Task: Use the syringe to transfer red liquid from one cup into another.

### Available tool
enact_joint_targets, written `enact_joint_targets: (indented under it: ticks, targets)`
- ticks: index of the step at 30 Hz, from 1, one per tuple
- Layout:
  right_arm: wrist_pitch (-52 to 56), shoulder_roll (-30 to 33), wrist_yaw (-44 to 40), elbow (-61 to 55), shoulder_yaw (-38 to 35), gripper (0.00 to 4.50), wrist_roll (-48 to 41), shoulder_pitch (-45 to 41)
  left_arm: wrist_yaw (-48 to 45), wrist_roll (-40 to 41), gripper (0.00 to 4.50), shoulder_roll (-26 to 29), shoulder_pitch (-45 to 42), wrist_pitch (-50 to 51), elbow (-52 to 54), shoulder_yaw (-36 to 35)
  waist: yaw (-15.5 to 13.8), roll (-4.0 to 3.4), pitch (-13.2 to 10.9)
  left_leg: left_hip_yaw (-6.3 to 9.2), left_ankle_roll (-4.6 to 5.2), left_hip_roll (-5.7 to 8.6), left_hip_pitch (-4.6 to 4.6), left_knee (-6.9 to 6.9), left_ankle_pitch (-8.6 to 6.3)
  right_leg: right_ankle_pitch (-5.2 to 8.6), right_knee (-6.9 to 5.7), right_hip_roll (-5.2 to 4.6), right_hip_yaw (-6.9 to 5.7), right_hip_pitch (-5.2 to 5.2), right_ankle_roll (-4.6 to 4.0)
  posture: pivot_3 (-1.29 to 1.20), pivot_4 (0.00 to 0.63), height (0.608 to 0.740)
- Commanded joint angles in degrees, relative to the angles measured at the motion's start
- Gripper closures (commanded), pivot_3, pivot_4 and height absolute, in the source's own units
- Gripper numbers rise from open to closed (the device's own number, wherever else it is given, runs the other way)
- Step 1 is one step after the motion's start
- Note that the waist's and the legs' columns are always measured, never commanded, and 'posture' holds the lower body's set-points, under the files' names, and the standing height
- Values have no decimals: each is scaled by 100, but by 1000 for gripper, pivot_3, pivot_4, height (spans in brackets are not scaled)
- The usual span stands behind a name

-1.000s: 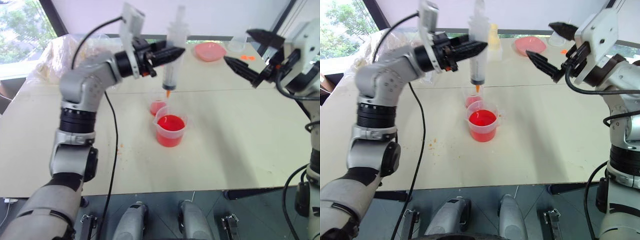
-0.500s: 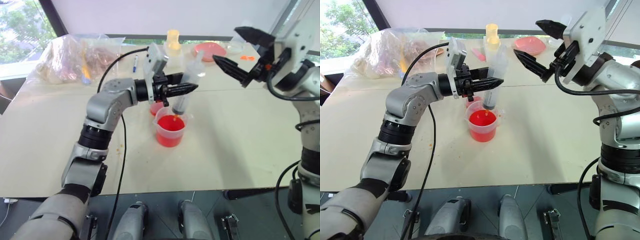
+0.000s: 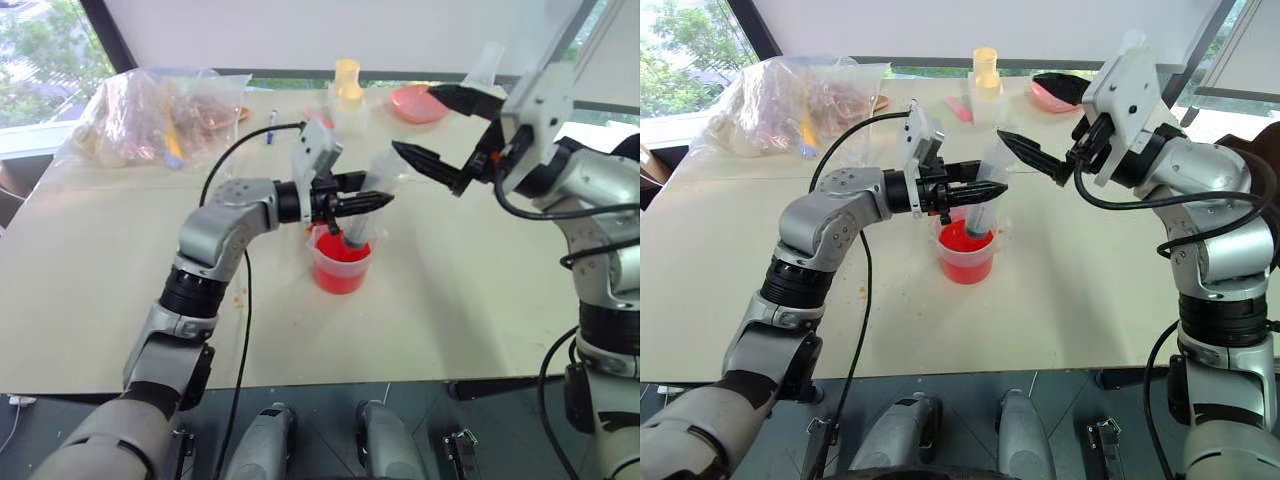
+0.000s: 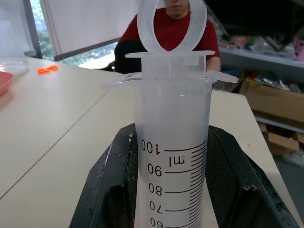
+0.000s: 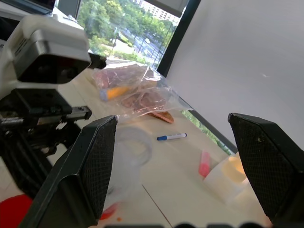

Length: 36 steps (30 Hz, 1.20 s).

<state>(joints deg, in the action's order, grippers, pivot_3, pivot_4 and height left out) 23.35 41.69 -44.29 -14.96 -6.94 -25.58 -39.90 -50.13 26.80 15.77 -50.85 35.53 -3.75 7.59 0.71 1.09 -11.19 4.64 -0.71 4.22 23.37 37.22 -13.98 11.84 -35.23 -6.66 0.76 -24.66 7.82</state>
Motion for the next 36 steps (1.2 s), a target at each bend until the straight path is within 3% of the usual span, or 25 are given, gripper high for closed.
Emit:
enact_joint_targets:
  ticks: [1, 19, 22, 28, 29, 36]
  targets:
    - [-8, 141, 23, -95, -253, 598, -14, 18, -57, 118, 3083, 64, -47, -32, 263, -168, -5, 0, 0, 0, 0, 0, 0, 0, 0, 0, 0, 0, 0, 0, 0, 0, 150, 740]
    - [-183, -238, 67, 40, 72, 598, 139, 9, -177, 61, 3083, 199, 230, 23, 492, 27, 2, 0, 0, 0, 0, 0, -1, 0, 0, 0, 0, 1, 1, 0, 0, 0, 150, 740]
    - [-198, -334, -6, 31, 143, 1336, 94, 3, -200, -49, 3083, 223, 330, -76, 444, 95, -3, 0, 0, 1, 0, 0, 0, 0, 0, 0, 0, 1, 0, 0, 0, 0, 150, 740]
    - [-48, -389, -229, -180, 211, 4177, -104, 145, -191, -139, 3083, 183, 515, -159, 409, 136, -5, 0, 0, 1, 0, 0, 0, 0, 0, 0, 1, 1, 0, 0, 0, 0, 150, 740]
    - [18, -378, -248, -214, 205, 4380, -153, 157, -205, -163, 3083, 183, 560, -183, 408, 162, -5, 0, 0, 1, 0, 0, 0, 0, 0, 0, 1, 1, 1, 0, 0, 0, 150, 740]
    - [-15, -334, -41, 32, -123, 4380, -127, -207, -238, -217, 3083, 140, 683, -252, 406, 234, 4, 0, 0, 2, 0, 0, 0, 0, 0, 0, 0, 1, 0, 0, 0, 0, 150, 740]
